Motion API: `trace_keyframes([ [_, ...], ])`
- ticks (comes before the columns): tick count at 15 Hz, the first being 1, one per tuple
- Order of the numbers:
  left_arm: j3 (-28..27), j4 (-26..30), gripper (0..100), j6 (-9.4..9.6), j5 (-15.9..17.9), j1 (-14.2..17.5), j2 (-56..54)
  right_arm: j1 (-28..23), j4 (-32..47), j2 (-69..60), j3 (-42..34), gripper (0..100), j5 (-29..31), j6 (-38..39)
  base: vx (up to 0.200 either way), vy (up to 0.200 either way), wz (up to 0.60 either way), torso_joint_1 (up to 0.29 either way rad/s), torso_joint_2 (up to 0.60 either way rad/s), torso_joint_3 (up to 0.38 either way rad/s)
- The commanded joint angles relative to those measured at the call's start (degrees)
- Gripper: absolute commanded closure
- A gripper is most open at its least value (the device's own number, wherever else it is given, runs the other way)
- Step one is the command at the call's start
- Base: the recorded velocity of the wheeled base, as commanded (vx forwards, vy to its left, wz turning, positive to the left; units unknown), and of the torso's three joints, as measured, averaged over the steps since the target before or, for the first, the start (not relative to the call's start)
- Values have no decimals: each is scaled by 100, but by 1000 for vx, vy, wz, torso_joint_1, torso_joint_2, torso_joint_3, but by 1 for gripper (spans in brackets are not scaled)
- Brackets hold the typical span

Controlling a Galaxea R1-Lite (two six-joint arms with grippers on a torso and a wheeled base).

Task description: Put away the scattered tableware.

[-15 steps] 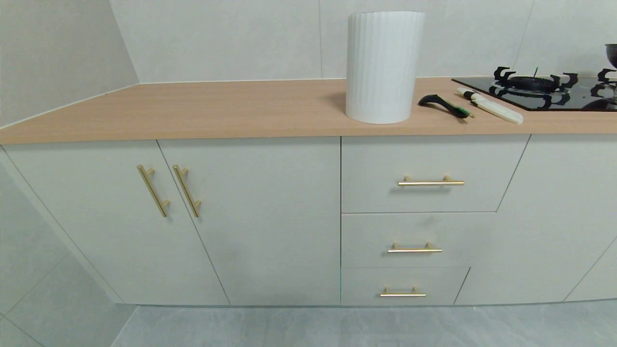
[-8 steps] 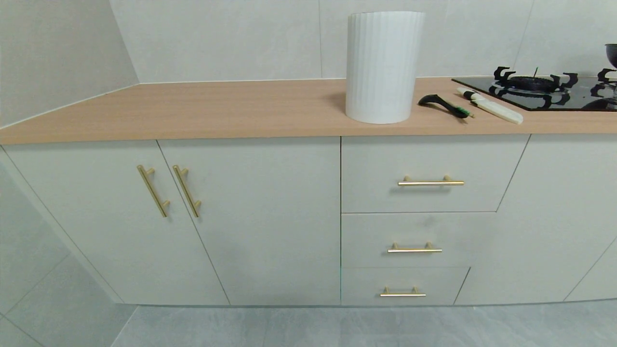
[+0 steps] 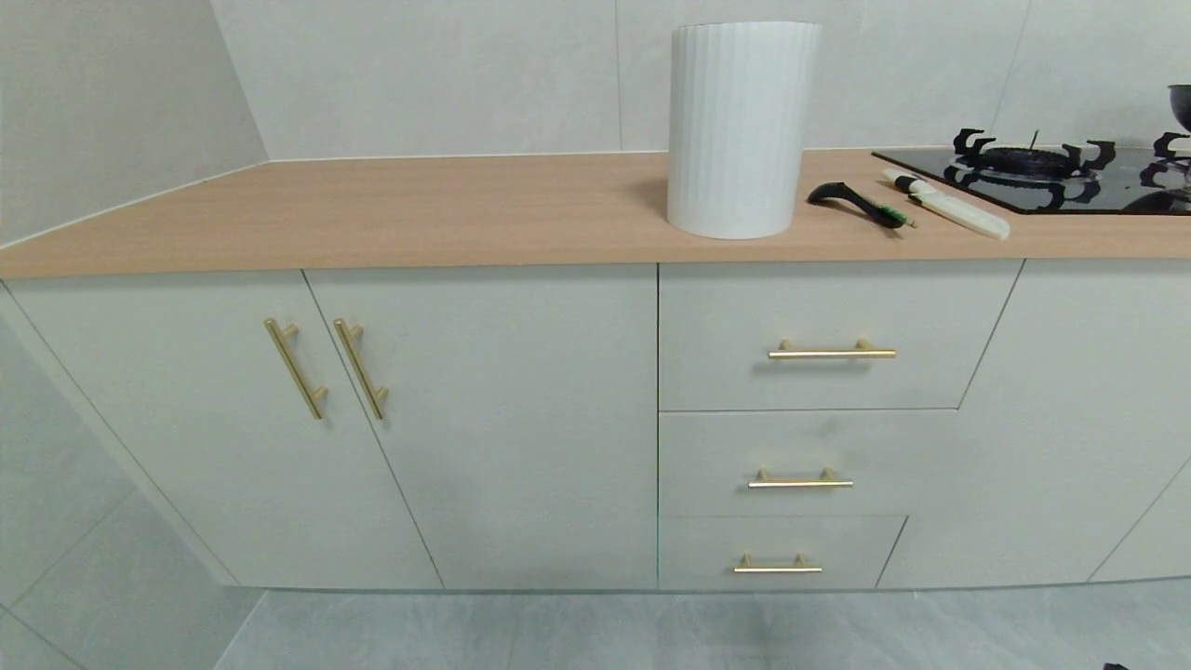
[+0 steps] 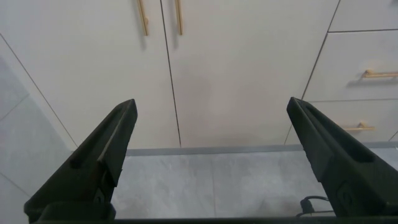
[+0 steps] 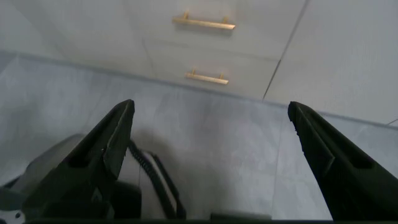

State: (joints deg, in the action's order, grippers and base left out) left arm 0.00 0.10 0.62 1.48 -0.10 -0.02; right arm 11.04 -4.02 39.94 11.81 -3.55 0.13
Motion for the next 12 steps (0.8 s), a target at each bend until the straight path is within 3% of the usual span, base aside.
trace_keyframes([
  [1,0,-1,0,-1,2,1,2,205,-898,2466,515,0,12,-13,0,0,0,0,0,0],
  [5,0,-1,0,-1,2,1,2,196,-2226,4866,1253,0,91,-110,0,0,0,0,0,0],
  [12,0,-1,0,-1,2,1,2,196,-2524,6940,3029,0,135,-145,0,0,0,0,0,0],
])
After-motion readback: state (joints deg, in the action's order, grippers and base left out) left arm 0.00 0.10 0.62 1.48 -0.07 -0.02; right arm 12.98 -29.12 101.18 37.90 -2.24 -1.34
